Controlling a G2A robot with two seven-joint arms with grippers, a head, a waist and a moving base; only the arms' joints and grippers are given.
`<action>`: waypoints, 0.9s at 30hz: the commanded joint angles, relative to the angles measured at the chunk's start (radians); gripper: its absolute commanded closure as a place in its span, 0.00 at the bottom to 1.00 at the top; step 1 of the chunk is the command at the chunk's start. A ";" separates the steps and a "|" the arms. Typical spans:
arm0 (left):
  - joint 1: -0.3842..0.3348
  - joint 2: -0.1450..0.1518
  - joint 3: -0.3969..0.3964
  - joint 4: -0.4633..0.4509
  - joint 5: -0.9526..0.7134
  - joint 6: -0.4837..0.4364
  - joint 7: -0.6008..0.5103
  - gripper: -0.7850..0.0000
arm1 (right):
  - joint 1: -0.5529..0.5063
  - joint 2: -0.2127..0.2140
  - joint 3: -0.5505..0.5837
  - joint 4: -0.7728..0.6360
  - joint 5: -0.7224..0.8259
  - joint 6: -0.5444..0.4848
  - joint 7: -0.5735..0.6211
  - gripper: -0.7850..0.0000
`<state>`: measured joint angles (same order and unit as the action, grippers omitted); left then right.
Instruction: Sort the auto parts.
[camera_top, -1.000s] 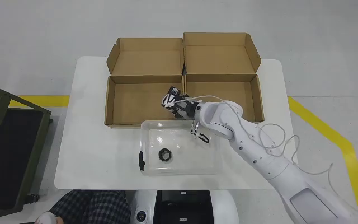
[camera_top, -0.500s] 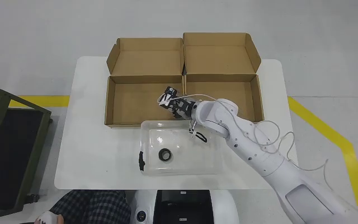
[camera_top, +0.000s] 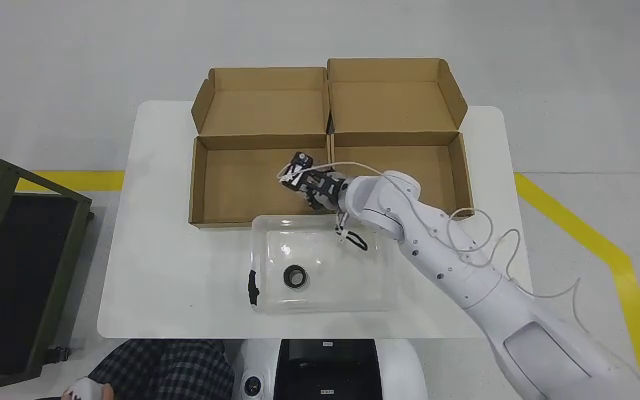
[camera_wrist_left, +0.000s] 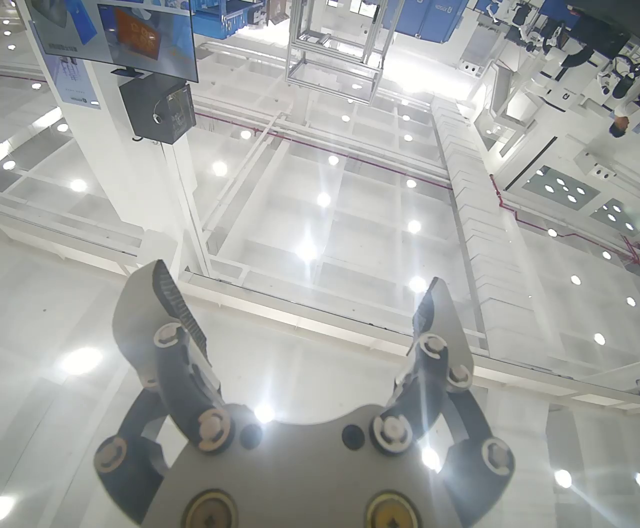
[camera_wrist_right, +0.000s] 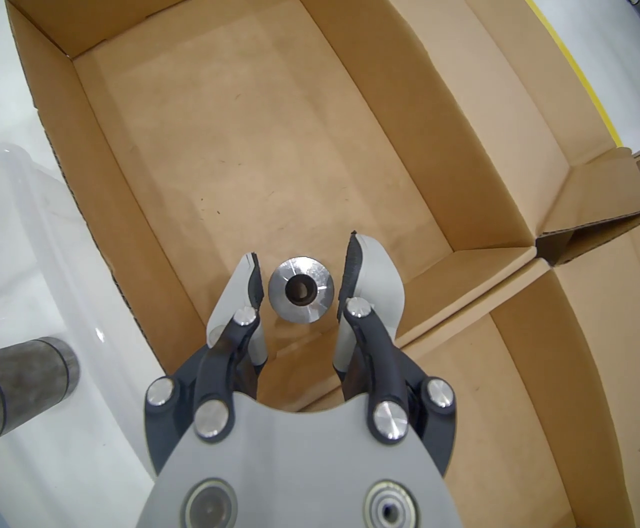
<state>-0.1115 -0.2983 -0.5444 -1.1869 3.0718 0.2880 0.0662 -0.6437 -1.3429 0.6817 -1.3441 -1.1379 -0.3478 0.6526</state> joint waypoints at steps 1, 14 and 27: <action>0.000 0.000 0.000 0.000 0.000 0.000 0.000 0.00 | -0.008 0.001 0.009 -0.020 0.002 -0.013 -0.009 0.58; 0.000 0.000 0.000 0.000 0.000 0.000 0.000 0.00 | -0.178 0.057 0.137 -0.341 -0.014 -0.154 0.017 0.17; 0.000 0.000 0.000 0.000 0.000 0.000 0.000 0.00 | -0.355 0.113 0.243 -0.544 -0.013 -0.391 -0.014 0.00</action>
<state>-0.1115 -0.2983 -0.5444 -1.1869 3.0718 0.2880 0.0662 -0.9874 -1.2327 0.9202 -1.8806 -1.1473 -0.7292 0.6445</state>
